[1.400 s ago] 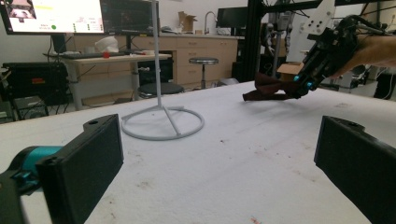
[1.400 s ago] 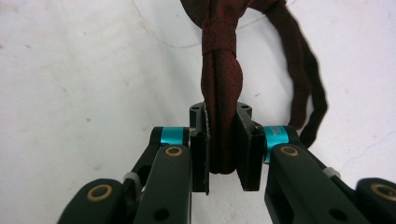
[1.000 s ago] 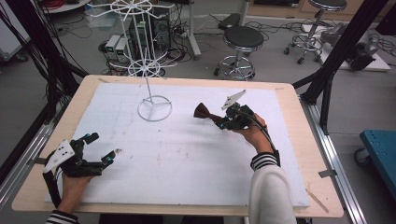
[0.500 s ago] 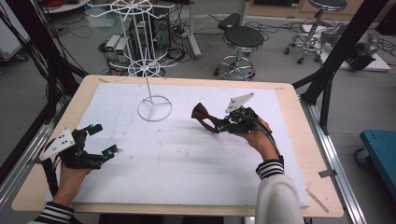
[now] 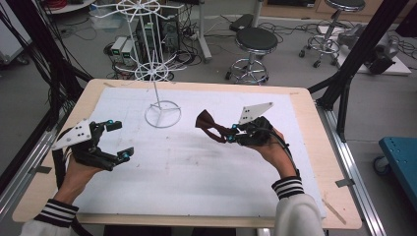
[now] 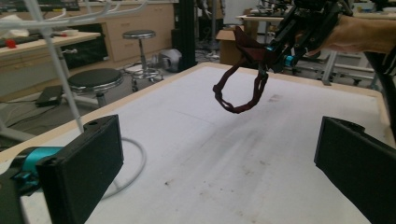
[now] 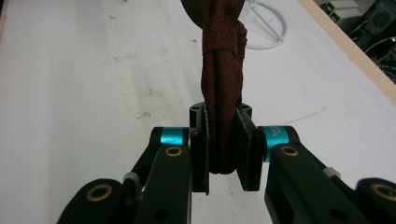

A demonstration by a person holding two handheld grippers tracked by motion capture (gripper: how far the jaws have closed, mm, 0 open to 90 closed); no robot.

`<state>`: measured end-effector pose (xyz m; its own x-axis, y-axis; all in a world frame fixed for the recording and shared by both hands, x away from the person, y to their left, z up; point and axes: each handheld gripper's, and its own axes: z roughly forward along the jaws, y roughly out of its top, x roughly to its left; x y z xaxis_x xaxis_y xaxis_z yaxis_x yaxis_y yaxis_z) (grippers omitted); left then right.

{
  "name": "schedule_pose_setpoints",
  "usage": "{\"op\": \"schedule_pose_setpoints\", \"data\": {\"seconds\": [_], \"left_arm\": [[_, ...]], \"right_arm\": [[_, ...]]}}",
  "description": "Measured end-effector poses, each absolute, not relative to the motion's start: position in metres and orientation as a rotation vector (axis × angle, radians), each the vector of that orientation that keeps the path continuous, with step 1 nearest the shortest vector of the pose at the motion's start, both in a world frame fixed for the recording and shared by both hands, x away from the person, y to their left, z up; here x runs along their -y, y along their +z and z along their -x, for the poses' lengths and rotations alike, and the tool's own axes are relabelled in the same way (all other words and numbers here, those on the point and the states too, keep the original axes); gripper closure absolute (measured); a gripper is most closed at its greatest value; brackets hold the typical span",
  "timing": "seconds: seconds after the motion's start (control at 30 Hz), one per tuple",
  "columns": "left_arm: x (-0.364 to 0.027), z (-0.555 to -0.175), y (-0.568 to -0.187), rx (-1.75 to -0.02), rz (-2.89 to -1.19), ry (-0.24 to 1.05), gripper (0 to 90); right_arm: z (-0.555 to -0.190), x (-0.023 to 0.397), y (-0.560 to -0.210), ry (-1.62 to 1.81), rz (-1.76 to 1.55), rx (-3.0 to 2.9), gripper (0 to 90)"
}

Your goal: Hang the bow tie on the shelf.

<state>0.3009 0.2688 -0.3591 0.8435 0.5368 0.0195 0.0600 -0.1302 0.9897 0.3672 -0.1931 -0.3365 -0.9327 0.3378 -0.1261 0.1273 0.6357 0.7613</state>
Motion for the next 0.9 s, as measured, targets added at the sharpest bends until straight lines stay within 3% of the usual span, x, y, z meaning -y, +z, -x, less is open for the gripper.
{"op": "schedule_pose_setpoints", "data": {"seconds": [0.9], "left_arm": [[-0.212, -0.32, -0.313, -0.306, -1.766, 0.261, 1.7]], "right_arm": [[-0.342, 0.164, -0.323, 1.399, -0.161, -2.574, 78.6]]}}
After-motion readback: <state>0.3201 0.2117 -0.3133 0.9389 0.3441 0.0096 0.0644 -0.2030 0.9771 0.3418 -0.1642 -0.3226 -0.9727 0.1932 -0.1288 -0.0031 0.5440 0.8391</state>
